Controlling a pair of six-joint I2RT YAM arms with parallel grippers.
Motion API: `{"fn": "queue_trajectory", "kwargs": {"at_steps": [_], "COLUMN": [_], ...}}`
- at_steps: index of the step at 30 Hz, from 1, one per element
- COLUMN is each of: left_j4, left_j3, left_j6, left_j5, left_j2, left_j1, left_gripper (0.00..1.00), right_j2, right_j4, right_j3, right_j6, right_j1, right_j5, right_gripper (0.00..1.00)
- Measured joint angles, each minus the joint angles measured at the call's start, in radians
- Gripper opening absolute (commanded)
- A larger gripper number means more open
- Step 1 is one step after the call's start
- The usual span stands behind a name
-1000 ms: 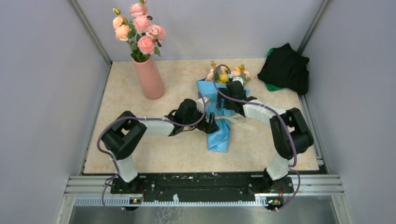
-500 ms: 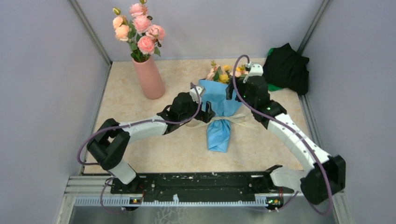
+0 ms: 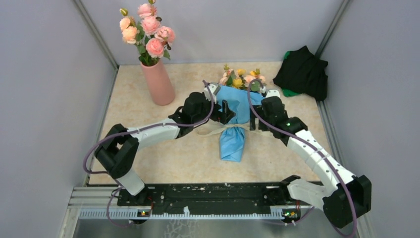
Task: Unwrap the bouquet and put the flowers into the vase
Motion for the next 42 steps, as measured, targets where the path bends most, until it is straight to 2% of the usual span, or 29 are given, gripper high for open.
{"fn": "queue_trajectory", "kwargs": {"at_steps": [5, 8, 12, 17, 21, 27, 35, 42], "left_j4": [0.121, 0.187, 0.208, 0.208, 0.229, 0.263, 0.302, 0.32], "left_j3": [0.076, 0.113, 0.144, 0.144, 0.144, 0.134, 0.035, 0.026], "left_j6": [-0.07, -0.113, -0.156, -0.197, -0.23, -0.262, -0.289, -0.306], "left_j5": [0.105, 0.15, 0.18, 0.187, 0.202, 0.219, 0.244, 0.27], "left_j2": [0.053, 0.134, 0.253, 0.326, 0.344, 0.354, 0.345, 0.344], "left_j1": [-0.01, -0.014, -0.018, -0.003, 0.029, 0.066, 0.116, 0.129], "left_gripper": [0.96, 0.96, 0.96, 0.97, 0.98, 0.98, 0.99, 0.99], "right_j2": [0.01, 0.038, 0.095, 0.131, 0.142, 0.25, 0.336, 0.4], "right_j4": [-0.054, -0.048, -0.037, -0.029, 0.017, 0.098, 0.185, 0.212], "right_j3": [0.0, -0.003, -0.031, -0.068, -0.089, -0.11, -0.13, -0.132], "right_j6": [-0.008, -0.007, 0.002, 0.03, 0.052, 0.065, 0.082, 0.084], "right_j1": [0.0, 0.0, 0.0, -0.002, -0.008, -0.048, -0.098, -0.127], "right_j5": [0.005, -0.005, -0.002, -0.003, -0.009, -0.024, -0.034, -0.035], "right_gripper": [0.89, 0.89, 0.89, 0.89, 0.89, 0.89, 0.87, 0.87]}}
